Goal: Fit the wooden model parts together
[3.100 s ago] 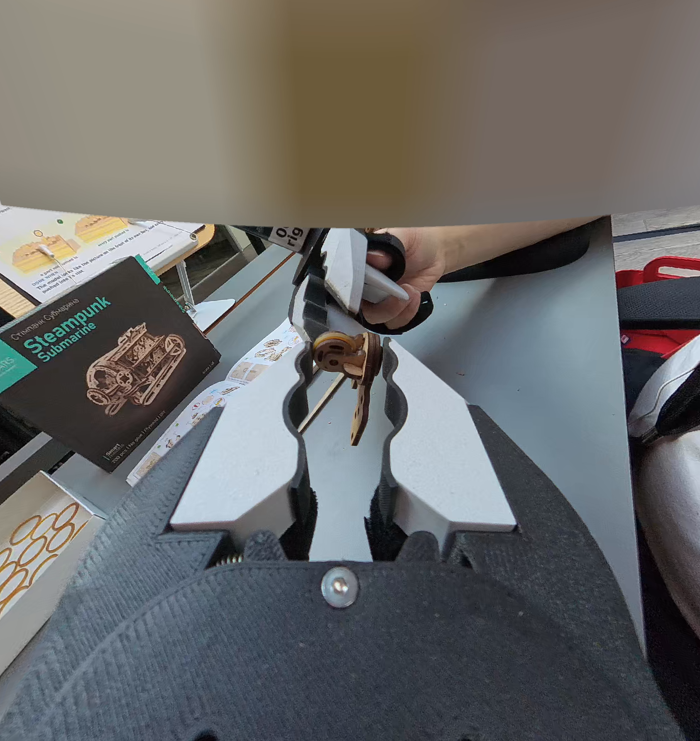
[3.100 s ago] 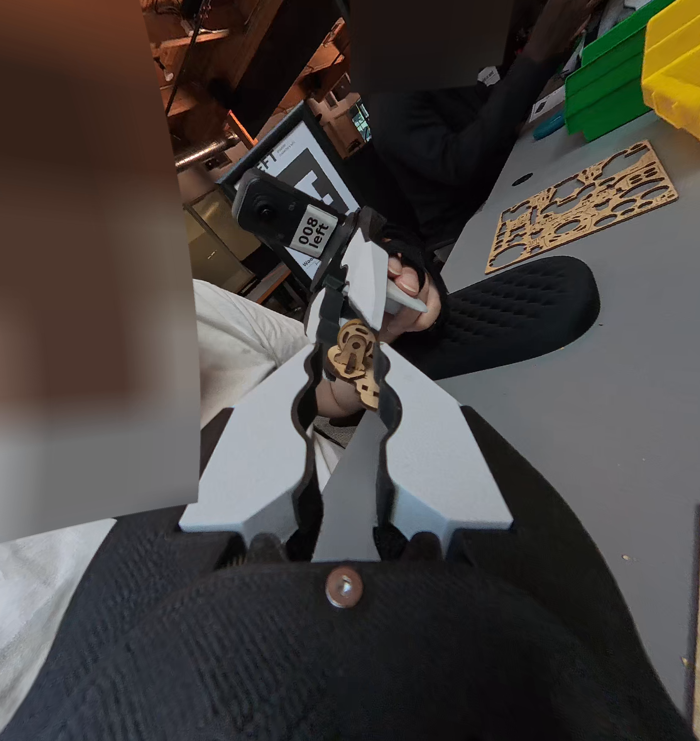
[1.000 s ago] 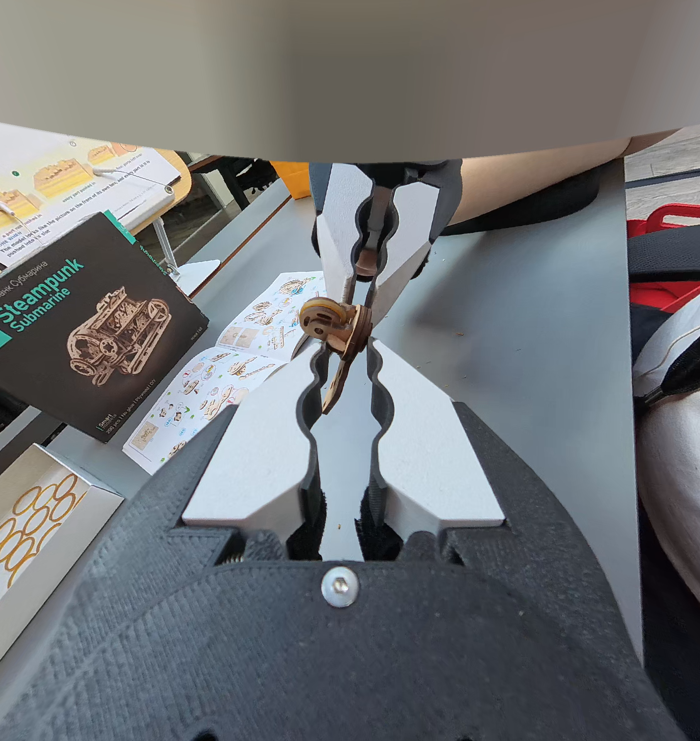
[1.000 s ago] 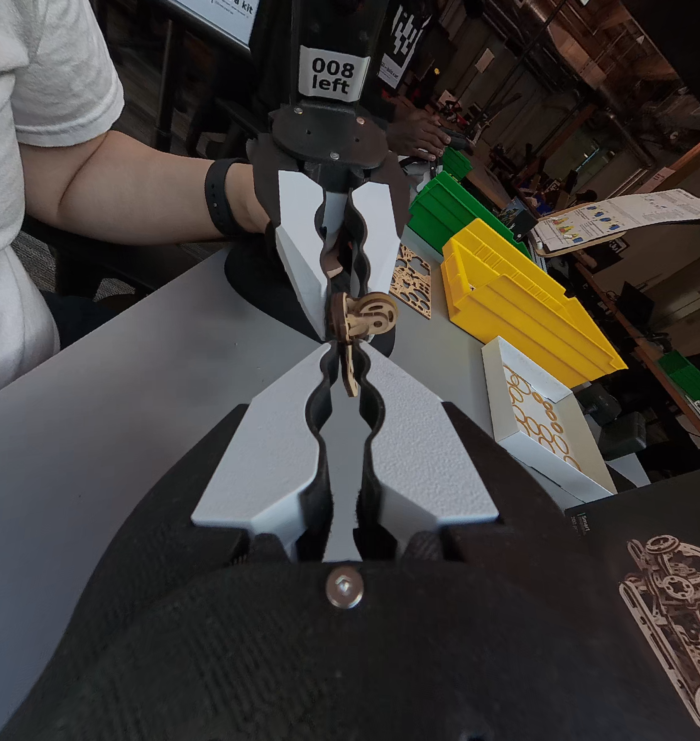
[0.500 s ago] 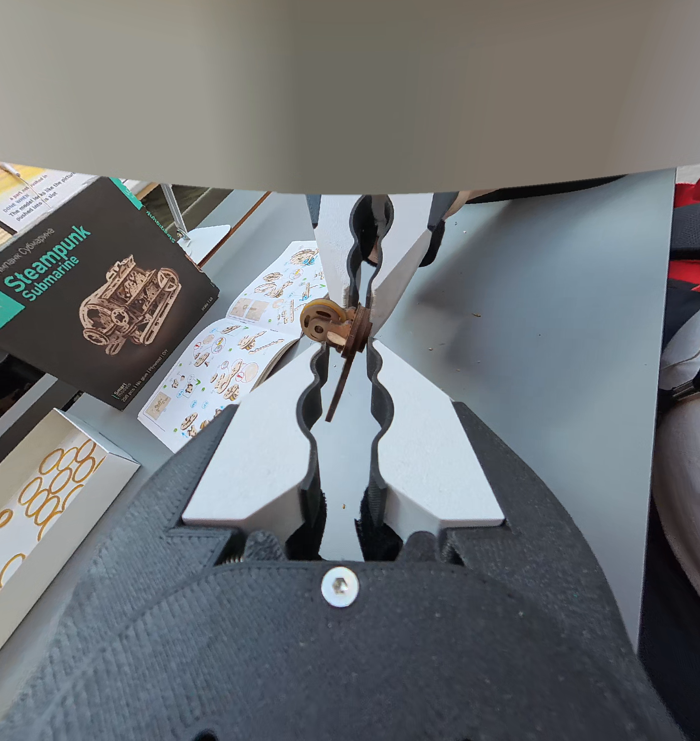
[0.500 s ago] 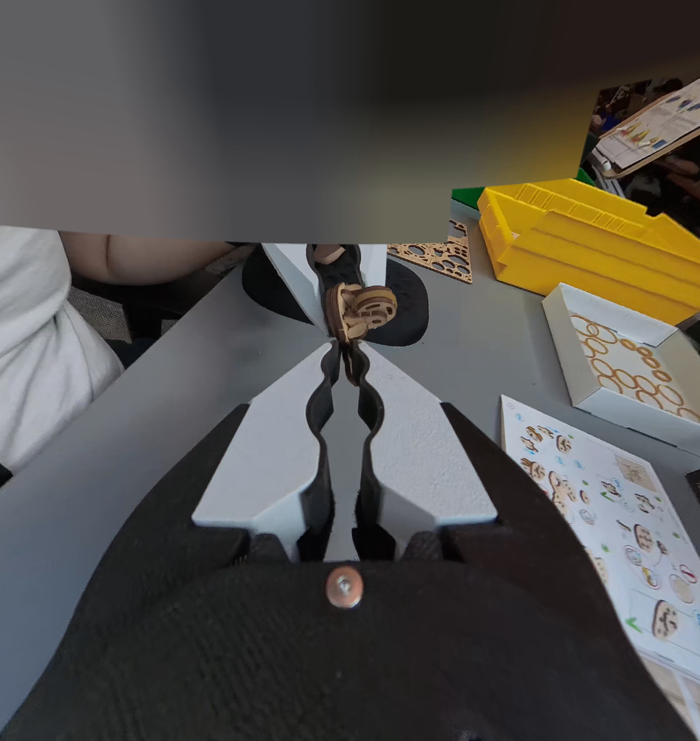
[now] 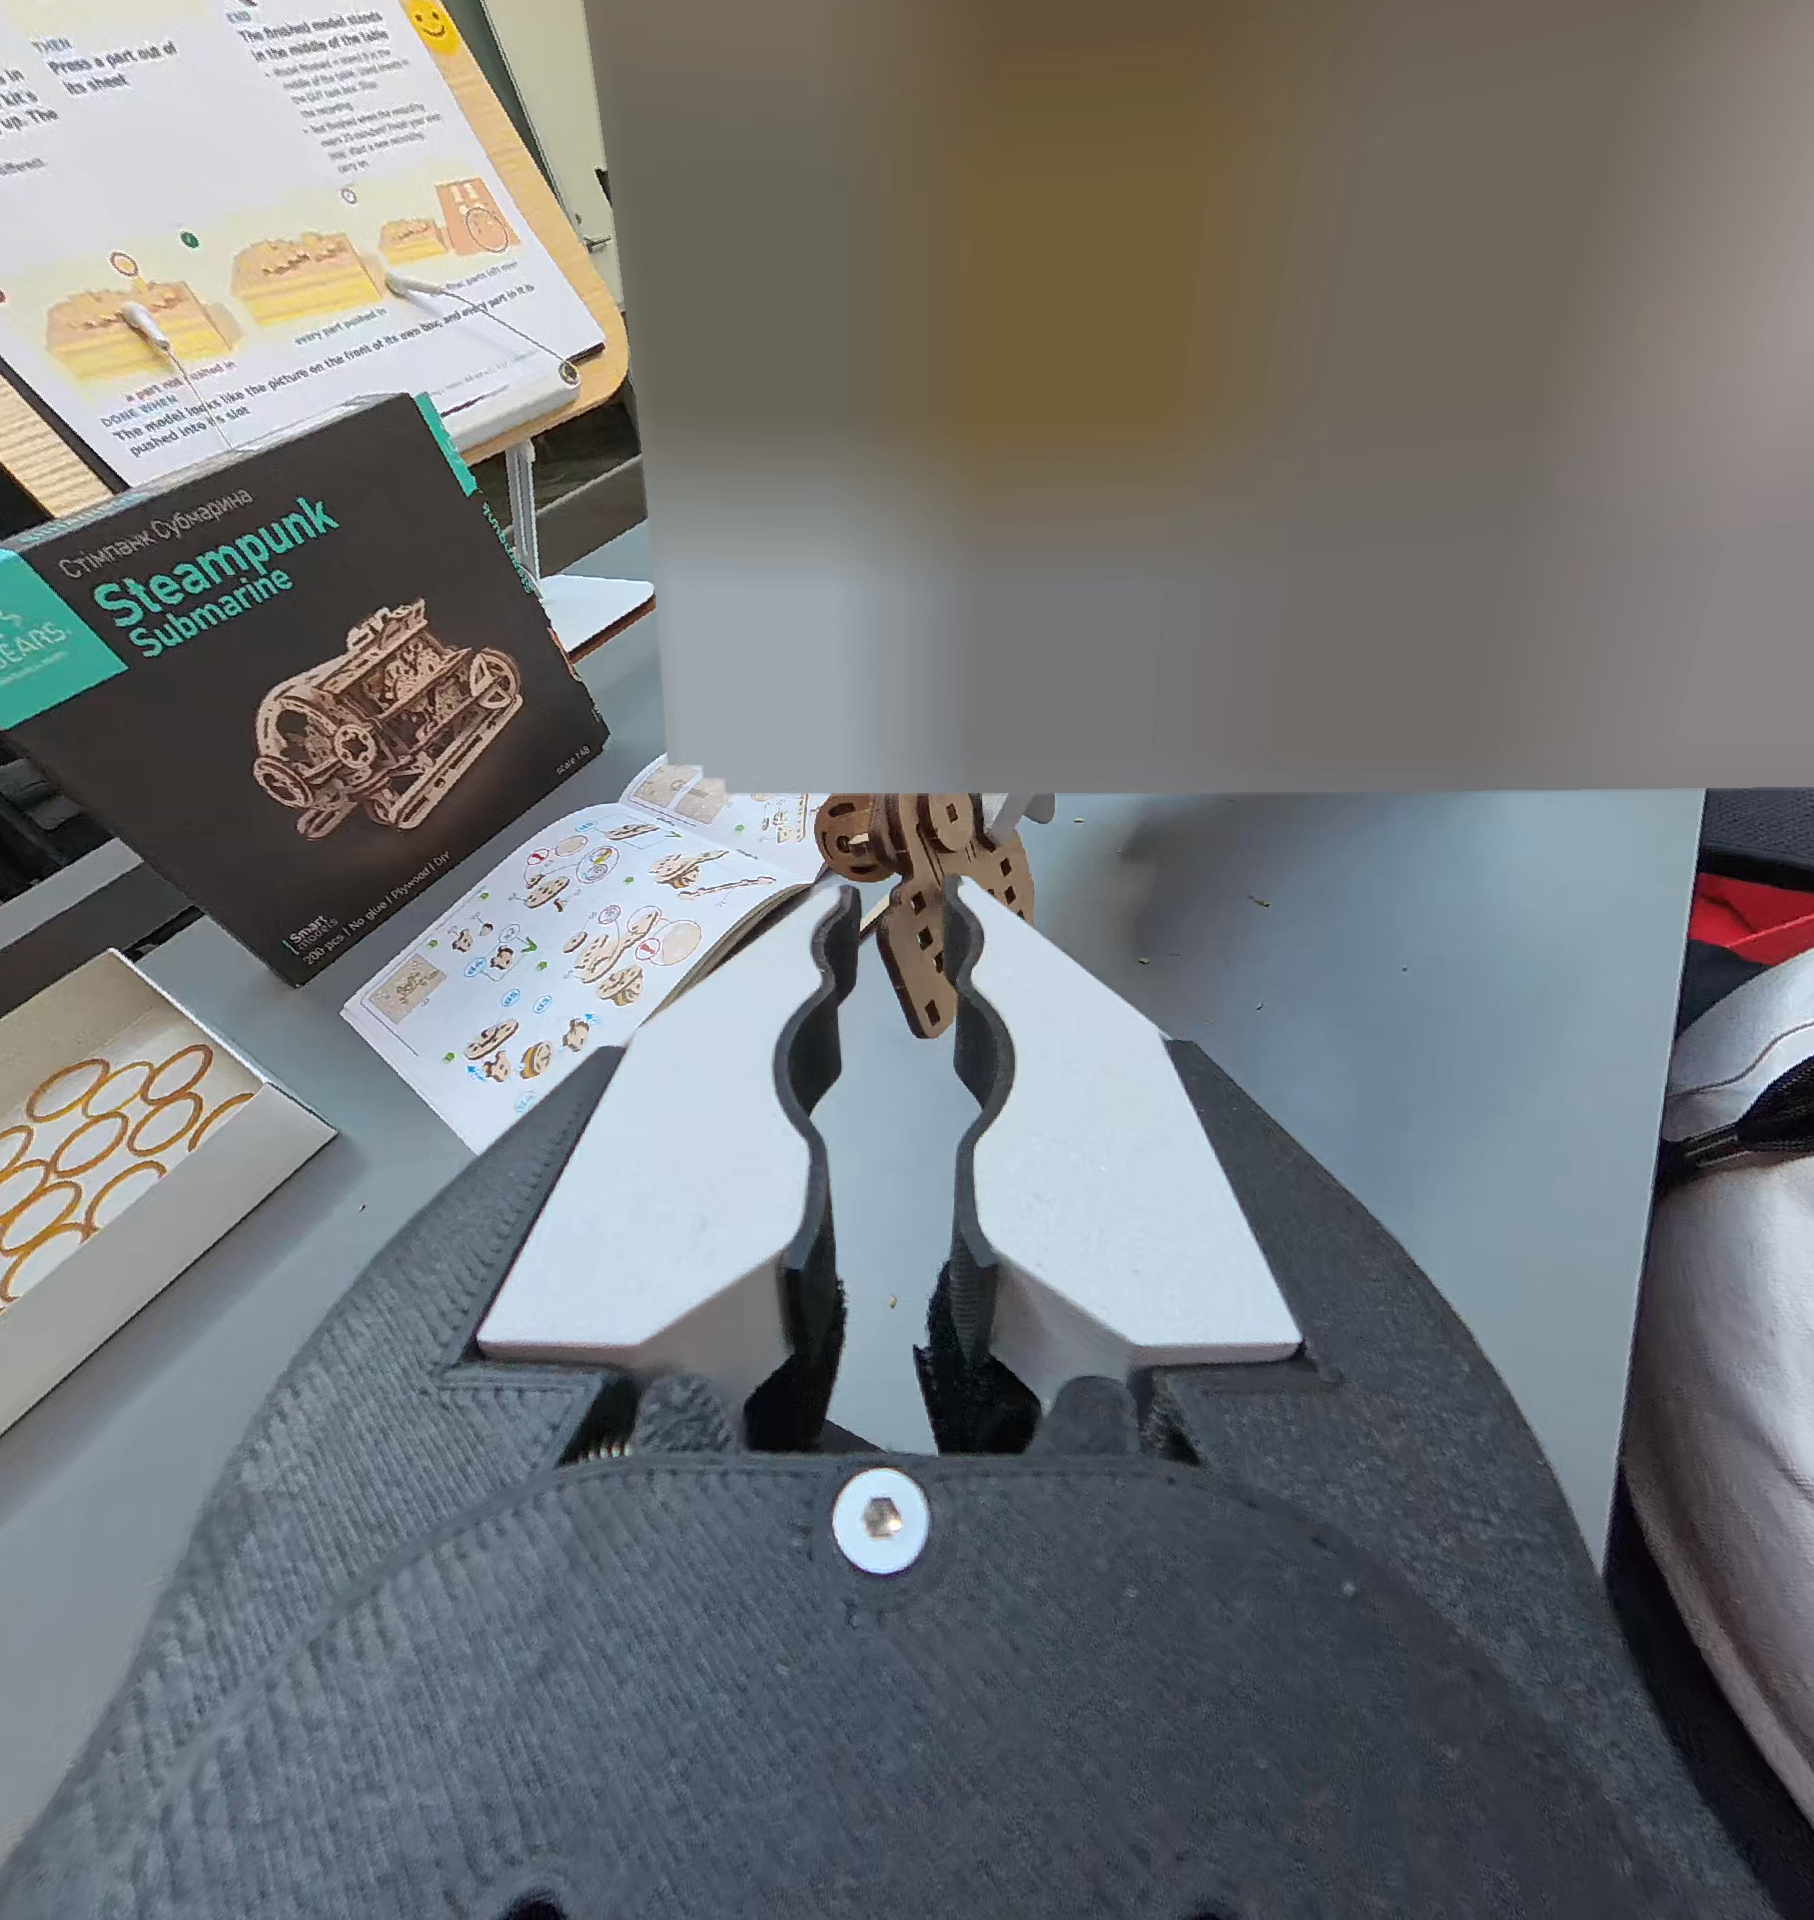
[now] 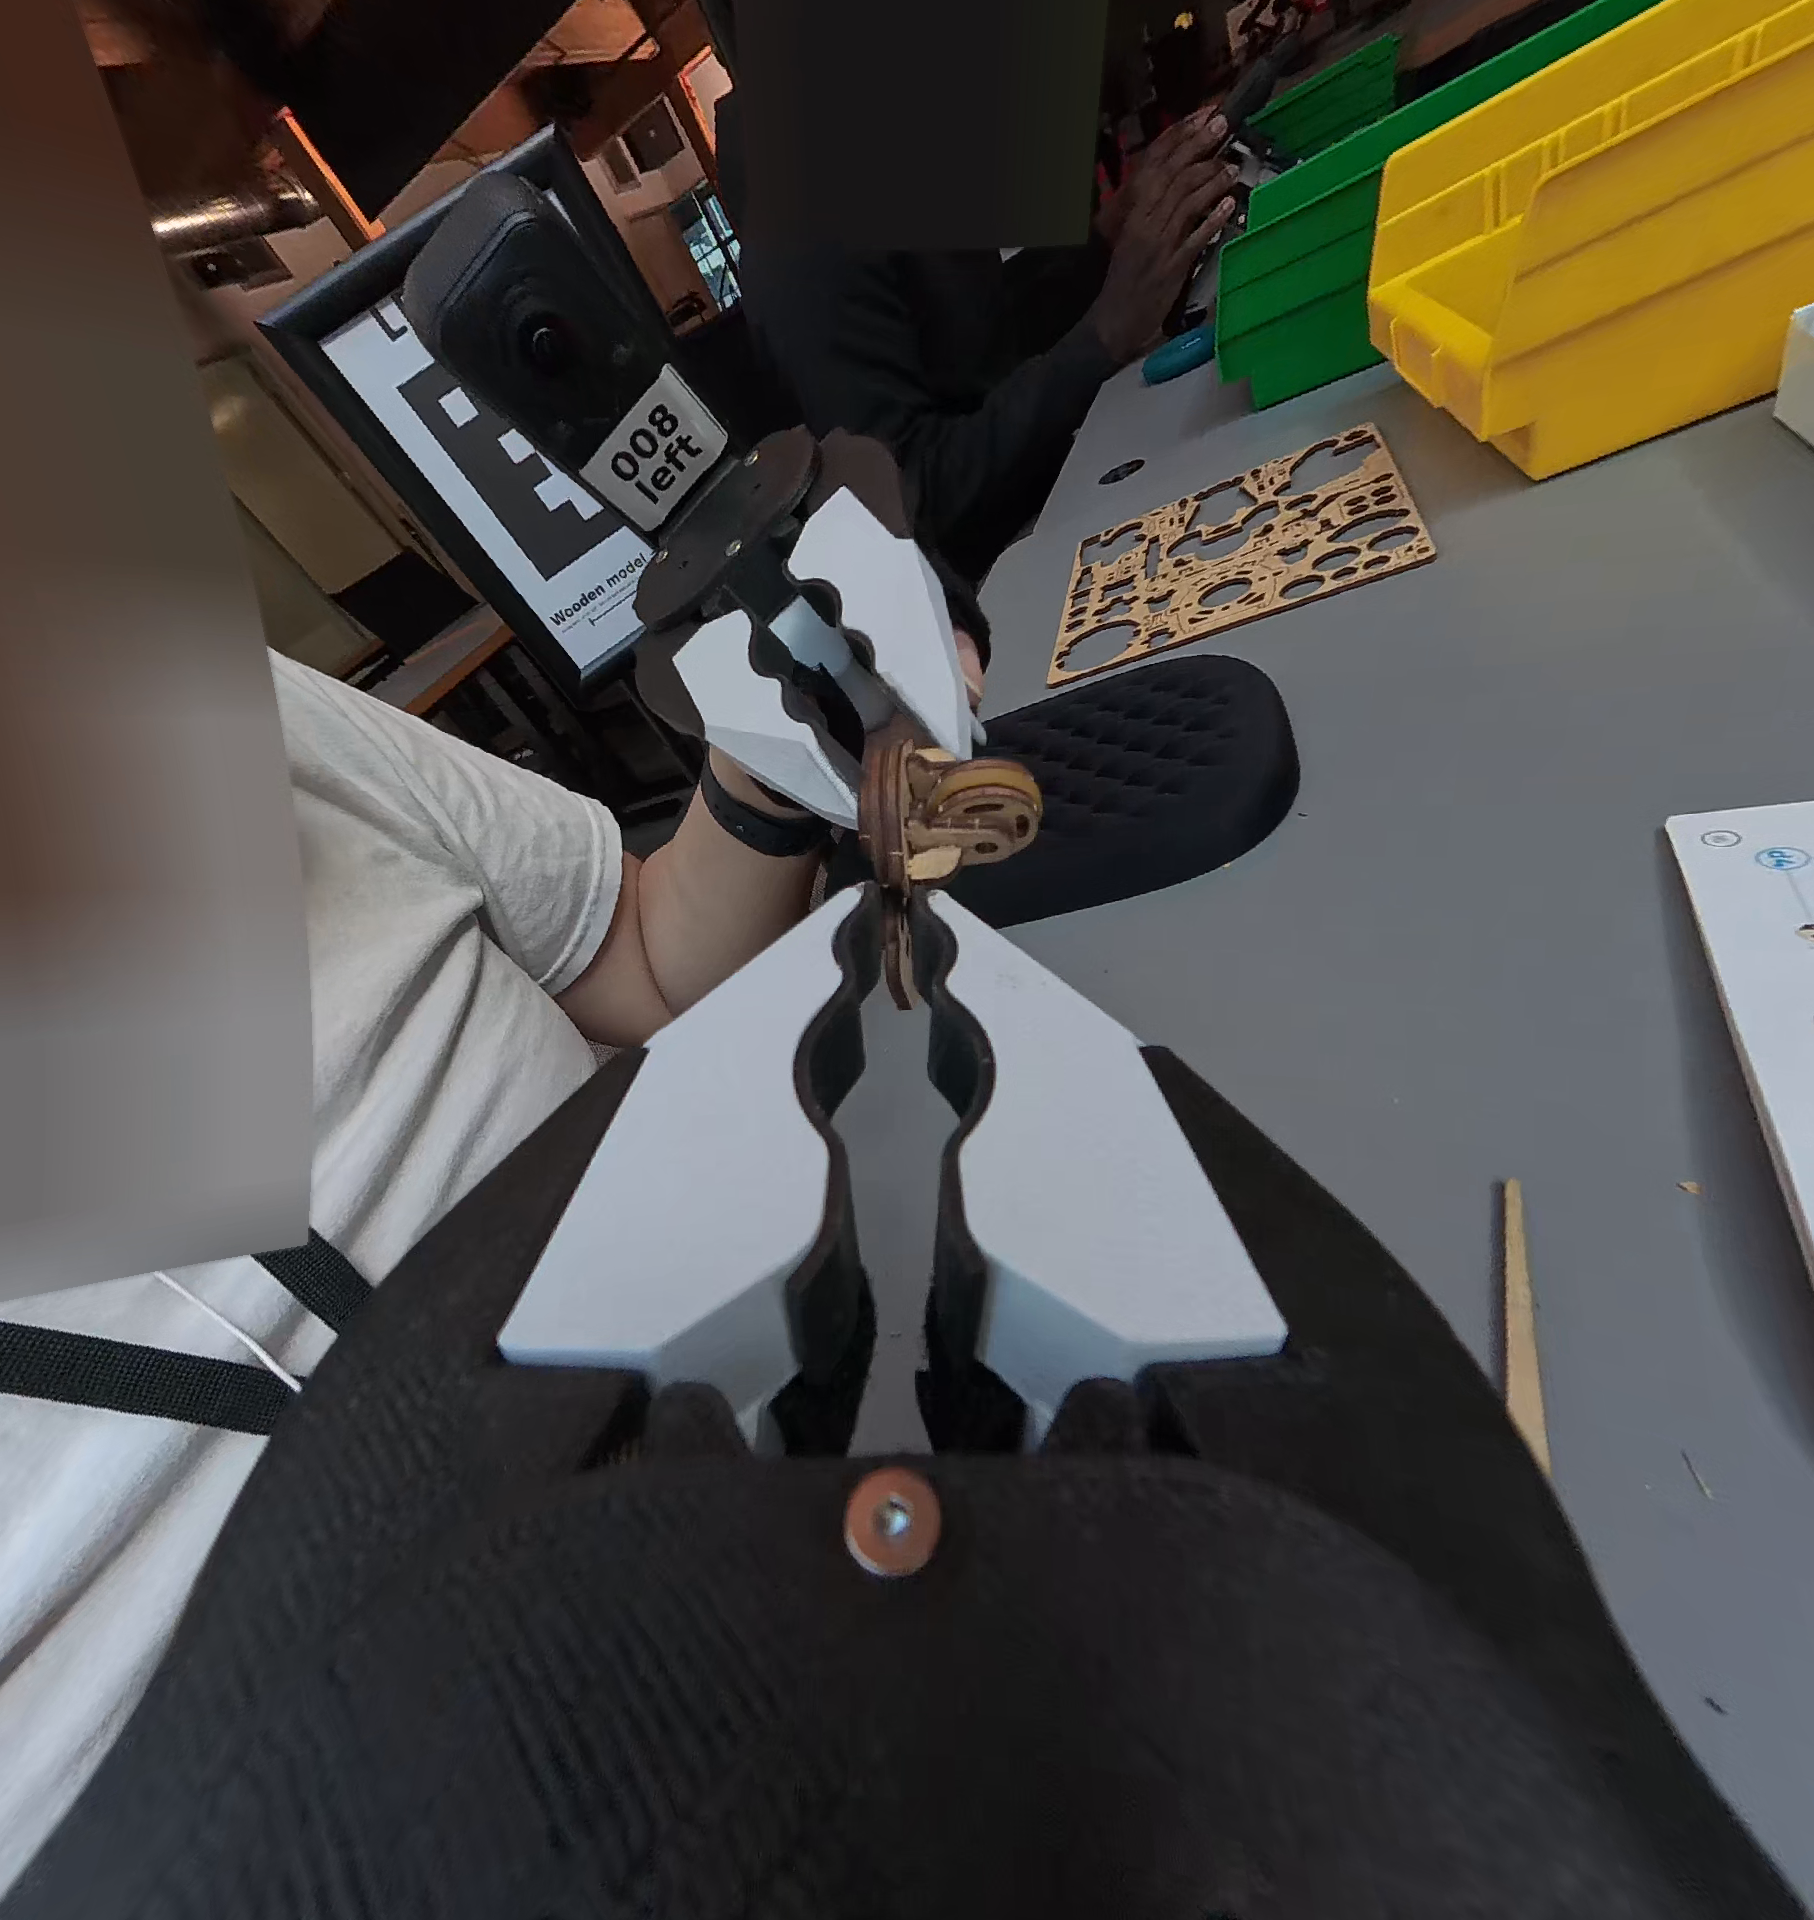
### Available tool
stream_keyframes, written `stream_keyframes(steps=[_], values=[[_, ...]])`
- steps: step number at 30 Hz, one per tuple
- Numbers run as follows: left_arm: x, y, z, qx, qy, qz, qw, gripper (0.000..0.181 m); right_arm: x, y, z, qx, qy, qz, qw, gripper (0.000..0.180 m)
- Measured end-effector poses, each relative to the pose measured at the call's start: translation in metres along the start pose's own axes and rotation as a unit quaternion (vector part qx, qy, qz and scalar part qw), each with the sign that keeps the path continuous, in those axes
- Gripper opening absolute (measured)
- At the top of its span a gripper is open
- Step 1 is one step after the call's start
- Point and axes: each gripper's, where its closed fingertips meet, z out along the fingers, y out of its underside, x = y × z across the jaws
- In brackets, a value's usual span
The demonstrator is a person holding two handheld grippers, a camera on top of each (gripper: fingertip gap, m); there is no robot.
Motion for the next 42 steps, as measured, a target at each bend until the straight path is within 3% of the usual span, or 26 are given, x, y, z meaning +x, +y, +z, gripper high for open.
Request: stream_keyframes(steps=[6,10,14,17,42], values=[[0.005,-0.001,-0.002,0.011,0.035,-0.032,0.999,0.007,-0.002,0.000,-0.001,0.003,-0.012,-0.001,1.000,0.003],[0.010,0.004,0.001,0.001,0.040,-0.002,0.999,0.015,-0.007,0.001,-0.002,-0.018,0.021,-0.151,0.988,0.004],[0.016,0.012,0.007,-0.020,0.044,0.039,0.998,0.020,-0.011,0.002,-0.003,-0.048,0.080,-0.313,0.945,0.004],[0.019,0.014,0.009,-0.023,0.047,0.053,0.997,0.014,-0.014,0.006,-0.001,-0.068,0.098,-0.371,0.921,0.004],[0.027,0.009,0.005,-0.002,0.065,0.082,0.994,0.003,-0.018,0.006,0.001,-0.080,0.122,-0.416,0.898,0.004]])
